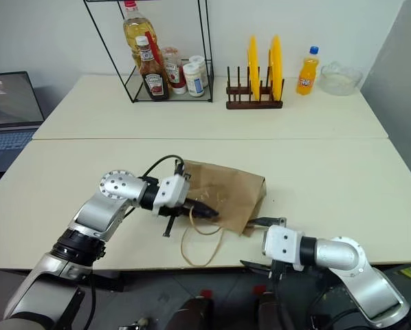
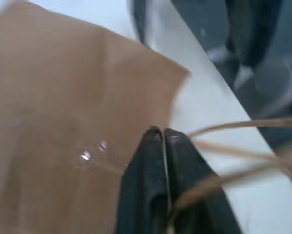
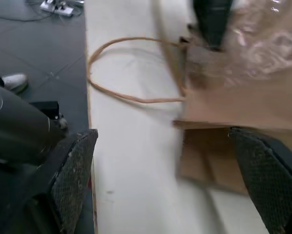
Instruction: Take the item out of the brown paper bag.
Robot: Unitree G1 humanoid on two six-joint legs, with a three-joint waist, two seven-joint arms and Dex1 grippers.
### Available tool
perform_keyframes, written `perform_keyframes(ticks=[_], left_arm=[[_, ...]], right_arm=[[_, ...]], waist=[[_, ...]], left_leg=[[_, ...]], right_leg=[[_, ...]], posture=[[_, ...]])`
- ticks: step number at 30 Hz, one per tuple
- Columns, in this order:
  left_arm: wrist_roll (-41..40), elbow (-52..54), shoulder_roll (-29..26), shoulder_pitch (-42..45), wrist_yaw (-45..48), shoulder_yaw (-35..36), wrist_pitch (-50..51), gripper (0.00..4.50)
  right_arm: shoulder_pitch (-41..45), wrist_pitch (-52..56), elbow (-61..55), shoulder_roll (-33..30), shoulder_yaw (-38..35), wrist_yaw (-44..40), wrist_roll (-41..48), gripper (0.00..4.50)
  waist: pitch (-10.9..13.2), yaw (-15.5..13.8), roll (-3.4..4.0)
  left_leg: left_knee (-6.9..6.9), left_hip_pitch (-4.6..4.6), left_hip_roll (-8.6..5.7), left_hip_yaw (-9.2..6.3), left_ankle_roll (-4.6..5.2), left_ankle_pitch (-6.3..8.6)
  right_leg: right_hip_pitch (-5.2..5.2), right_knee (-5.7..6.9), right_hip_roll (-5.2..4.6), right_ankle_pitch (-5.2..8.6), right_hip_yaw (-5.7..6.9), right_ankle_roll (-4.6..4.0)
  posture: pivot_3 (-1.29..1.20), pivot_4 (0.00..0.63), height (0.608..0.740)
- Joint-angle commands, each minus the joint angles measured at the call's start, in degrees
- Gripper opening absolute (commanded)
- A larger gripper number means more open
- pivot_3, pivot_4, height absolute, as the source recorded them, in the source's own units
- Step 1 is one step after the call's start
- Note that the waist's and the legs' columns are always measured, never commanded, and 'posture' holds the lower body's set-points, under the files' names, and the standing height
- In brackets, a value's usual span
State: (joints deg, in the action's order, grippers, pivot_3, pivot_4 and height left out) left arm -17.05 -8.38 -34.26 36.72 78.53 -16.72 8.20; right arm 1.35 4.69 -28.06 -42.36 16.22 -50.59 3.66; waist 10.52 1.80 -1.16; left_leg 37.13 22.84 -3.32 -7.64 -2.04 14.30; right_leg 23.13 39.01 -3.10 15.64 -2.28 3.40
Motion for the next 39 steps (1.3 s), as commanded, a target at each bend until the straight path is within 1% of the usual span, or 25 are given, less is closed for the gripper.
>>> perform_keyframes(ticks=[1, 3, 6, 8, 11, 15, 17, 21, 25, 28, 31, 33, 36, 39], left_arm=[[-2.5, 1.9, 0.8, 2.8, -3.5, 2.9, 9.3, 0.02], [-2.8, -0.5, 2.7, 4.8, -7.7, 4.4, 15.1, 0.02], [-3.5, -2.7, 5.3, 7.0, -12.1, 6.5, 21.4, 0.02], [-4.5, -3.3, 7.2, 8.0, -14.3, 7.6, 25.1, 0.02], [-4.5, -3.1, 8.0, 8.5, -15.2, 7.9, 27.3, 0.02], [-4.0, -1.2, 7.5, 7.5, -14.8, 7.3, 27.5, 0.02], [-4.2, -0.3, 7.3, 7.2, -14.9, 7.3, 28.1, 0.02], [-4.7, 0.8, 7.2, 7.1, -14.9, 7.5, 29.2, 0.02], [-4.8, 0.4, 7.2, 7.7, -15.2, 8.0, 30.2, 0.02], [-5.0, -0.1, 7.4, 8.5, -15.5, 8.4, 30.8, 0.02], [-5.4, -0.6, 7.8, 9.3, -16.1, 9.2, 31.9, 0.02], [-6.0, -0.5, 8.0, 9.7, -16.6, 9.8, 32.9, 0.02], [-6.2, -0.7, 7.9, 9.8, -16.9, 9.9, 33.2, 0.02], [-6.3, -0.9, 7.8, 10.0, -17.4, 10.1, 33.5, 0.00]], right_arm=[[3.3, -12.9, 5.3, 0.9, 2.2, 1.9, -7.6, 4.50], [5.7, -23.6, 9.7, 0.9, 3.6, 3.4, -12.2, 4.50], [8.5, -34.9, 14.7, 1.2, 4.9, 5.6, -16.6, 4.50], [10.7, -41.6, 17.4, 2.3, 5.9, 8.1, -20.0, 4.50], [10.6, -46.4, 19.7, 2.9, 5.5, 10.6, -21.6, 4.50], [5.9, -52.1, 19.2, -0.8, 3.4, 12.1, -21.0, 4.50], [7.0, -51.9, 19.1, 0.4, 3.5, 13.2, -22.1, 4.50], [11.9, -50.5, 21.9, 5.6, 5.3, 15.4, -26.7, 4.50], [17.2, -49.2, 28.2, 9.9, 7.9, 17.8, -35.2, 4.50], [20.1, -48.5, 33.2, 11.5, 9.7, 19.7, -40.2, 4.50], [22.1, -48.1, 36.3, 13.2, 11.1, 21.5, -42.0, 4.50], [23.5, -47.5, 37.0, 15.2, 12.2, 22.5, -42.8, 4.50], [24.4, -47.4, 37.5, 16.5, 13.2, 22.5, -42.6, 4.50], [24.9, -47.1, 37.4, 16.8, 13.7, 21.7, -41.1, 3.89]], waist=[[0.0, 0.1, 0.00], [0.0, 0.1, 0.00], [0.0, 0.1, 0.00], [0.0, 0.1, 0.00], [0.0, 0.0, 0.00], [0.0, -0.3, 0.00], [0.0, -0.1, 0.00], [0.0, 0.4, 0.00], [0.0, 0.2, 0.01], [0.0, 0.1, 0.01], [0.0, 0.1, -0.01], [0.0, 0.1, -0.02], [0.0, 0.4, -0.01], [0.0, 0.4, -0.01]], left_leg=[[-0.01, -0.02, 0.01, 0.01, -0.01, 0.00], [-0.03, -0.02, 0.01, 0.04, -0.02, -0.01], [-0.02, -0.03, 0.01, 0.05, -0.05, -0.03], [-0.03, -0.03, 0.00, 0.04, -0.24, -0.14], [-0.03, -0.02, 0.00, 0.03, -0.27, -0.15], [-0.03, -0.02, -0.03, 0.02, -0.28, -0.16], [-0.02, -0.02, -0.04, 0.04, -0.28, -0.16], [-0.05, -0.12, 0.01, 0.07, -0.32, -0.18], [-0.08, -0.13, 0.03, 0.04, -0.35, -0.20], [-0.07, -0.10, -0.02, 0.06, -0.35, -0.20], [-0.07, -0.10, -0.01, 0.04, -0.36, -0.20], [-0.07, -0.13, 0.01, 0.05, -0.36, -0.20], [-0.09, -0.15, 0.02, 0.05, -0.36, -0.20], [-0.11, -0.15, 0.02, 0.04, -0.37, -0.20]], right_leg=[[0.00, 0.01, 0.00, 0.00, -0.01, 0.00], [0.03, 0.01, 0.01, 0.00, -0.03, 0.00], [0.04, 0.01, 0.02, 0.00, 0.00, 0.00], [0.04, 0.01, 0.02, 0.00, -0.02, 0.00], [0.05, 0.01, 0.01, 0.00, -0.05, -0.01], [0.04, 0.00, -0.02, -0.01, -0.07, -0.02], [0.03, -0.01, -0.02, -0.01, -0.10, -0.02], [0.03, 0.06, 0.07, -0.01, -0.12, -0.02], [0.03, 0.07, 0.06, -0.01, -0.11, -0.03], [0.05, 0.04, 0.02, -0.01, -0.14, -0.03], [0.04, 0.03, 0.02, -0.01, -0.12, -0.03], [0.04, 0.04, 0.03, -0.01, -0.12, -0.03], [0.04, 0.06, 0.06, -0.01, -0.12, -0.03], [0.05, 0.06, 0.06, -0.01, -0.13, -0.03]], posture=[[0.00, 0.150, 0.740], [0.00, 0.150, 0.740], [0.00, 0.150, 0.740], [0.00, 0.150, 0.740], [0.00, 0.150, 0.740], [0.00, 0.150, 0.740], [0.00, 0.150, 0.740], [0.00, 0.150, 0.740], [0.00, 0.150, 0.740], [0.00, 0.150, 0.740], [0.00, 0.150, 0.740], [0.00, 0.150, 0.740], [0.00, 0.150, 0.740], [0.00, 0.150, 0.740]])
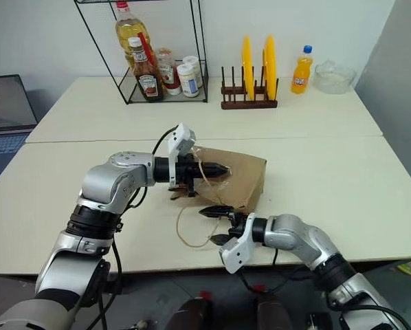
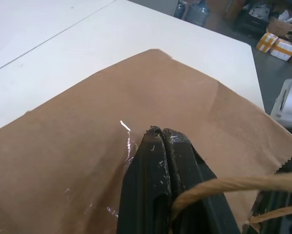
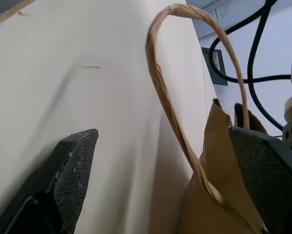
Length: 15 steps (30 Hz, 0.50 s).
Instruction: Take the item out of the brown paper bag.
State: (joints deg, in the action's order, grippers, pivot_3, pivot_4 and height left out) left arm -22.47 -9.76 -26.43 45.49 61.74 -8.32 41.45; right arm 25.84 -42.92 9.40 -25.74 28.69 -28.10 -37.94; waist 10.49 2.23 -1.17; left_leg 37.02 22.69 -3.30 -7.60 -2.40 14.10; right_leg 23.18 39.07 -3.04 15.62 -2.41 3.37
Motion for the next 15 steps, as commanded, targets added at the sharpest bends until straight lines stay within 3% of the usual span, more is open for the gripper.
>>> perform_keyframes(ticks=[1, 8, 11, 15], left_arm=[[-1.0, 0.3, -0.1, 1.3, -0.7, 1.8, 0.3, 0.00], [-1.0, 0.4, -0.1, 1.3, -1.1, 1.8, 0.5, 0.00], [-0.9, -0.9, -0.1, 2.7, -1.2, 1.9, 0.6, 0.00], [-0.7, -4.8, -0.6, 7.2, -0.6, 2.3, 1.1, 0.00]], right_arm=[[0.6, 0.7, -0.1, 0.2, 1.2, -1.0, 0.7, 3.60], [1.0, 2.8, -1.5, 0.3, 1.4, -3.1, 3.2, 1.10], [0.5, 7.0, -2.5, 0.5, 1.9, -8.1, 6.4, 0.04], [-0.6, 15.7, -5.0, -0.5, 3.1, -17.5, 9.9, 0.01]], waist=[[0.0, 0.0, 0.00], [0.0, 0.1, 0.00], [0.0, 0.1, 0.00], [0.0, 0.1, 0.00]], left_leg=[[0.00, 0.00, 0.00, -0.01, 0.00, 0.00], [0.01, 0.01, -0.01, -0.02, 0.00, 0.00], [0.01, 0.02, 0.00, -0.02, 0.00, 0.00], [0.03, 0.04, -0.02, -0.05, 0.01, 0.00]], right_leg=[[0.00, 0.00, 0.00, 0.00, 0.00, 0.00], [0.00, 0.00, -0.01, 0.00, 0.00, 0.00], [0.00, 0.00, -0.01, 0.00, 0.01, 0.00], [0.00, -0.01, -0.01, 0.00, 0.04, 0.00]], posture=[[0.00, 0.150, 0.740], [0.00, 0.150, 0.740], [0.00, 0.150, 0.740], [0.00, 0.150, 0.740]])
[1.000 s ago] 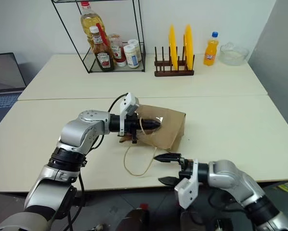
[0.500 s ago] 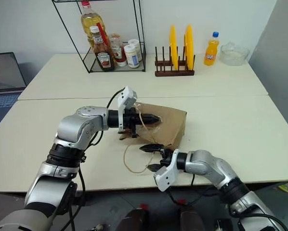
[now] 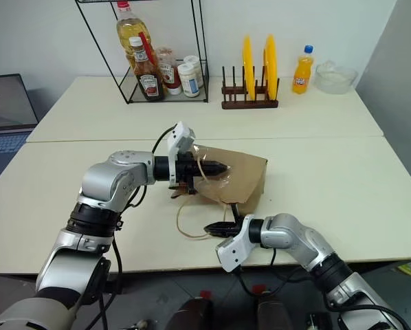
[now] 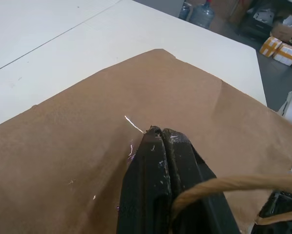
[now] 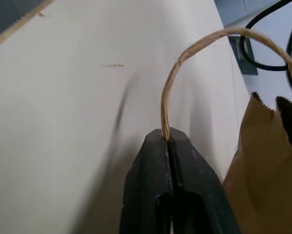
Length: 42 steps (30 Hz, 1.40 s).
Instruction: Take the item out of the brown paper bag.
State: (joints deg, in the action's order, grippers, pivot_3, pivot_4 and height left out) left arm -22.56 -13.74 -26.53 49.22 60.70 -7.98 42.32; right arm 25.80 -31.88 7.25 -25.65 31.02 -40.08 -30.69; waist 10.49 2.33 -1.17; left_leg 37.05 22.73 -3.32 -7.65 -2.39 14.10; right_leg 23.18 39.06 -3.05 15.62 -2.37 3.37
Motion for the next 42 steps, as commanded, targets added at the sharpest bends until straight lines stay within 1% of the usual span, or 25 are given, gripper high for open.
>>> perform_keyframes(ticks=[1, 5, 9, 15, 24, 35, 39, 42], left_arm=[[-0.5, -1.7, -0.6, 4.5, 0.6, 1.9, 0.2, 0.00], [0.7, -7.7, -0.5, 10.6, 0.5, 1.9, -0.9, 0.00], [2.0, -13.8, 0.5, 16.3, 0.4, 2.2, -2.9, 0.00], [2.5, -19.0, 1.9, 21.8, 0.1, 3.4, -4.6, 0.00], [4.1, -24.8, 3.5, 26.2, -0.6, 3.7, -8.6, 0.00], [7.1, -33.5, 5.6, 31.7, -2.2, 4.7, -14.3, 0.00], [7.3, -35.1, 6.3, 33.2, -2.5, 5.8, -14.7, 0.00], [7.2, -35.7, 6.6, 33.7, -2.7, 6.3, -14.6, 0.00]], right_arm=[[-0.8, 5.9, -3.6, -1.1, 1.1, -7.5, 3.0, 0.01], [-1.4, 8.3, -5.4, -4.6, 3.4, -14.5, 3.2, 0.01], [-1.7, 8.7, -5.3, -6.4, 4.5, -16.9, 3.2, 0.01], [-2.0, 9.2, -5.4, -7.0, 4.9, -17.9, 4.0, 0.01], [-1.6, 9.7, -6.3, -7.7, 5.4, -19.5, 3.7, 0.01], [-0.2, 5.4, -4.2, -10.0, 7.8, -19.8, 0.4, 0.01], [0.6, 5.0, -3.6, -9.7, 7.5, -19.5, 0.7, 0.01], [0.6, 6.5, -4.6, -9.1, 5.6, -18.7, 3.1, 0.01]], waist=[[0.0, 0.0, 0.00], [0.0, -0.2, 0.00], [0.0, -0.6, 0.00], [0.0, -0.5, -0.01], [0.0, -0.5, -0.02], [-0.1, -0.5, 0.00], [-0.1, -0.5, -0.02], [-0.1, -0.4, -0.02]], left_leg=[[0.00, 0.00, -0.01, 0.01, 0.00, 0.00], [0.01, 0.01, -0.04, -0.01, 0.01, 0.00], [0.01, 0.02, -0.08, -0.02, 0.01, 0.00], [0.00, 0.04, -0.08, -0.01, 0.00, 0.00], [0.01, 0.07, -0.09, -0.01, 0.00, 0.00], [0.00, 0.03, -0.10, 0.03, -0.01, 0.01], [0.00, -0.01, -0.10, 0.04, -0.01, 0.01], [0.00, -0.01, -0.09, 0.04, -0.01, 0.01]], right_leg=[[0.00, 0.00, 0.00, 0.00, 0.00, 0.00], [-0.01, -0.02, -0.02, 0.00, 0.02, 0.01], [-0.02, -0.05, -0.03, 0.00, 0.04, 0.01], [-0.01, -0.06, -0.06, 0.01, 0.04, 0.01], [0.01, -0.06, -0.07, 0.01, 0.05, 0.02], [-0.03, -0.10, -0.09, 0.01, 0.04, 0.03], [-0.06, -0.08, -0.08, 0.02, 0.03, 0.03], [-0.04, -0.08, -0.07, 0.02, 0.02, 0.03]], posture=[[0.00, 0.150, 0.740], [0.00, 0.150, 0.740], [0.00, 0.150, 0.740], [0.00, 0.150, 0.740], [0.00, 0.150, 0.740], [0.00, 0.150, 0.740], [0.00, 0.150, 0.740], [0.00, 0.150, 0.740]])
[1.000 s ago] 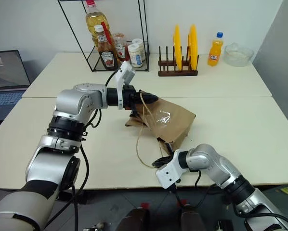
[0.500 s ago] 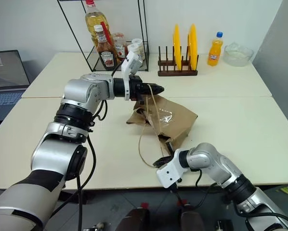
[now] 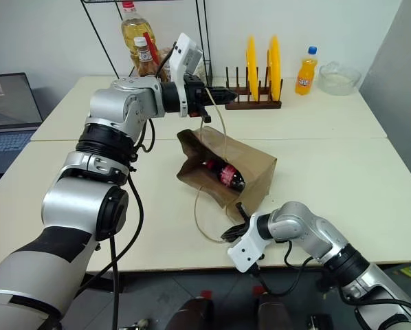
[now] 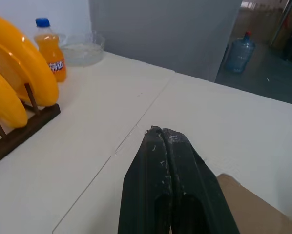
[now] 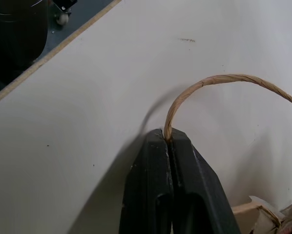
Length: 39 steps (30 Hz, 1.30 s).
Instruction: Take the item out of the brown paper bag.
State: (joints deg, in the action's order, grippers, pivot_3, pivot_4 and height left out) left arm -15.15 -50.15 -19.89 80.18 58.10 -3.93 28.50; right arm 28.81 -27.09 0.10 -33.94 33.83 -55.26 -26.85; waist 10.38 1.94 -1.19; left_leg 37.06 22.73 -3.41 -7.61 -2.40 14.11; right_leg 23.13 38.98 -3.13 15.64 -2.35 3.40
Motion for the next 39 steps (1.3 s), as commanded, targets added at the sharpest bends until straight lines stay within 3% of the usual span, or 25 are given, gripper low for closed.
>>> perform_keyframes(ticks=[1, 3, 5, 10, 14, 17, 20, 25, 33, 39], left_arm=[[-0.2, 0.8, 0.0, 2.7, -0.1, 2.2, -0.8, 0.00], [-0.1, 1.0, 0.0, 2.4, 0.1, 2.3, -0.8, 0.00], [0.1, 1.8, -0.1, 1.7, 0.5, 2.2, -0.3, 0.00], [0.0, 3.0, -0.3, 0.5, 1.5, 2.1, 0.2, 0.00], [0.1, 3.5, -0.2, 0.0, 2.3, 1.9, 0.3, 0.00], [0.2, 3.2, 0.0, 0.0, 2.5, 1.9, -0.1, 0.00], [0.5, 2.4, 0.3, 0.4, 2.6, 1.8, -0.5, 0.00], [1.1, 1.7, 0.7, 1.2, 3.0, 1.8, -0.8, 0.00], [1.7, 1.5, 0.2, 1.5, 3.0, 2.0, -0.7, 0.00], [1.8, 3.2, -0.6, 0.7, 2.9, 2.0, 0.3, 0.00]], right_arm=[[-2.7, 3.4, 1.6, -0.5, 1.7, -3.7, 1.0, 0.01], [-3.4, 6.7, -0.8, -0.1, -0.1, -4.3, 4.2, 0.01], [-5.6, 15.5, -8.7, -0.4, -4.0, -6.4, 11.4, 0.38], [-10.7, 36.7, -28.1, -4.1, -15.3, -9.1, 26.5, 0.38], [-13.4, 50.5, -36.0, -7.7, -24.2, -8.0, 35.2, 0.38], [-10.6, 67.2, -39.9, -3.1, -31.4, -1.4, 47.3, 0.38], [-6.4, 77.6, -40.9, 4.1, -33.6, 5.3, 55.6, 0.38], [-2.6, 82.5, -36.7, 15.5, -30.3, 14.1, 59.9, 0.38], [1.0, 79.4, -24.6, 30.5, -25.1, 18.1, 63.1, 0.38], [2.8, 78.0, -19.4, 35.7, -24.7, 18.8, 65.0, 0.38]], waist=[[0.0, 0.0, 0.00], [0.0, 0.0, 0.00], [0.0, -0.1, -0.01], [0.1, -0.1, -0.08], [0.1, -0.1, -0.08], [0.1, 0.0, -0.10], [0.1, 0.2, -0.09], [0.1, 0.0, -0.09], [0.1, 0.5, -0.09], [0.1, 0.7, -0.09]], left_leg=[[0.00, 0.00, 0.00, 0.00, 0.00, 0.00], [0.00, 0.02, 0.01, -0.03, 0.00, 0.00], [0.01, 0.04, 0.00, -0.03, 0.00, 0.00], [0.04, 0.23, -0.01, -0.10, 0.01, 0.00], [0.01, 0.21, 0.02, -0.13, 0.03, 0.02], [0.01, 0.20, 0.05, -0.10, 0.04, 0.02], [-0.02, 0.18, 0.11, -0.09, 0.03, 0.01], [-0.03, 0.21, 0.03, -0.11, 0.03, 0.02], [-0.04, 0.21, 0.02, -0.10, 0.03, 0.01], [-0.04, 0.21, 0.00, -0.10, 0.03, 0.01]], right_leg=[[0.01, 0.00, 0.00, 0.00, 0.00, 0.00], [0.01, 0.00, 0.00, 0.00, 0.01, 0.00], [0.02, 0.00, -0.01, 0.00, 0.00, 0.00], [0.13, 0.00, -0.02, 0.00, 0.03, 0.00], [0.11, 0.00, -0.01, 0.00, 0.07, 0.00], [0.12, 0.01, -0.01, 0.00, 0.05, 0.00], [0.14, 0.04, 0.00, -0.01, 0.03, -0.01], [0.17, 0.02, -0.02, -0.01, 0.04, -0.01], [0.26, 0.09, 0.00, -0.01, 0.01, -0.02], [0.28, 0.09, -0.01, -0.02, 0.01, -0.02]], posture=[[0.00, 0.150, 0.740], [0.00, 0.150, 0.740], [0.00, 0.150, 0.740], [0.00, 0.150, 0.740], [0.00, 0.150, 0.740], [0.00, 0.150, 0.740], [0.00, 0.150, 0.740], [0.00, 0.150, 0.740], [0.00, 0.150, 0.740], [0.00, 0.150, 0.740]])
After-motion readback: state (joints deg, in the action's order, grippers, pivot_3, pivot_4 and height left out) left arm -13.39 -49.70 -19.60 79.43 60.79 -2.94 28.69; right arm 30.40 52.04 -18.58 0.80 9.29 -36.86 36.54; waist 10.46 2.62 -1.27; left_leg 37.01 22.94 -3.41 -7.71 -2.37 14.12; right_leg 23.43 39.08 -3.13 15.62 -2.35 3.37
